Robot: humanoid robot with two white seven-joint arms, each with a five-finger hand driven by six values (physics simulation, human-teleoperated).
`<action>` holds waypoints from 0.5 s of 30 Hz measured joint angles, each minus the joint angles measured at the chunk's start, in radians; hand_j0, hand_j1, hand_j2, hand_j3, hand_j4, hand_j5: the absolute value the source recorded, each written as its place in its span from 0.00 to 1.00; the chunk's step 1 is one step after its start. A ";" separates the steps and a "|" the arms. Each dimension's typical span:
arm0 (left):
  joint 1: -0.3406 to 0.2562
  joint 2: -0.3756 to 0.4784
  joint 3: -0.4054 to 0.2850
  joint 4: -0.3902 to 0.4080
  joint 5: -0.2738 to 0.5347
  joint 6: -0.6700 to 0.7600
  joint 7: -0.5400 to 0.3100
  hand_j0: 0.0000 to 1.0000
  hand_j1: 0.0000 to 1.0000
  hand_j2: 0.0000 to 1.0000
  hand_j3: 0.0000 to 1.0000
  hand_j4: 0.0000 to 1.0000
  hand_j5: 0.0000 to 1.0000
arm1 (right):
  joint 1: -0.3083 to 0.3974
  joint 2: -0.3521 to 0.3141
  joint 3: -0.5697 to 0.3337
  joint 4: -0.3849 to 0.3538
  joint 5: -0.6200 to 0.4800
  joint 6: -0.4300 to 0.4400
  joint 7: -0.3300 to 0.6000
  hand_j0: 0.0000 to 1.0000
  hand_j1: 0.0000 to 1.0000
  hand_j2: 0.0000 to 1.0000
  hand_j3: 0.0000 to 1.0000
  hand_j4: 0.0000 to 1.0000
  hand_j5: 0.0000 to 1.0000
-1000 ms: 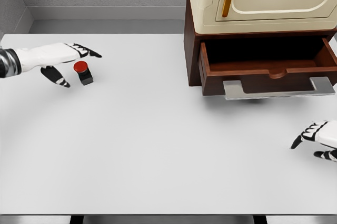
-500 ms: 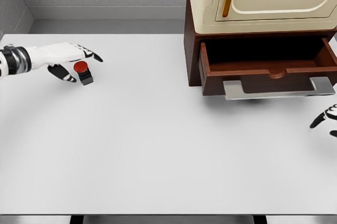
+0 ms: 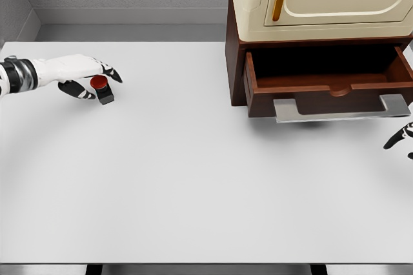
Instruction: Put the switch into the drawer with left arm, and close the drawer with right arm
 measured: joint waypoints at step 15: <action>0.002 0.000 -0.002 0.001 0.001 0.000 0.000 0.46 0.46 0.46 0.46 0.46 0.46 | -0.011 -0.002 0.001 -0.001 -0.004 0.000 0.000 0.59 0.59 0.59 0.59 0.59 0.59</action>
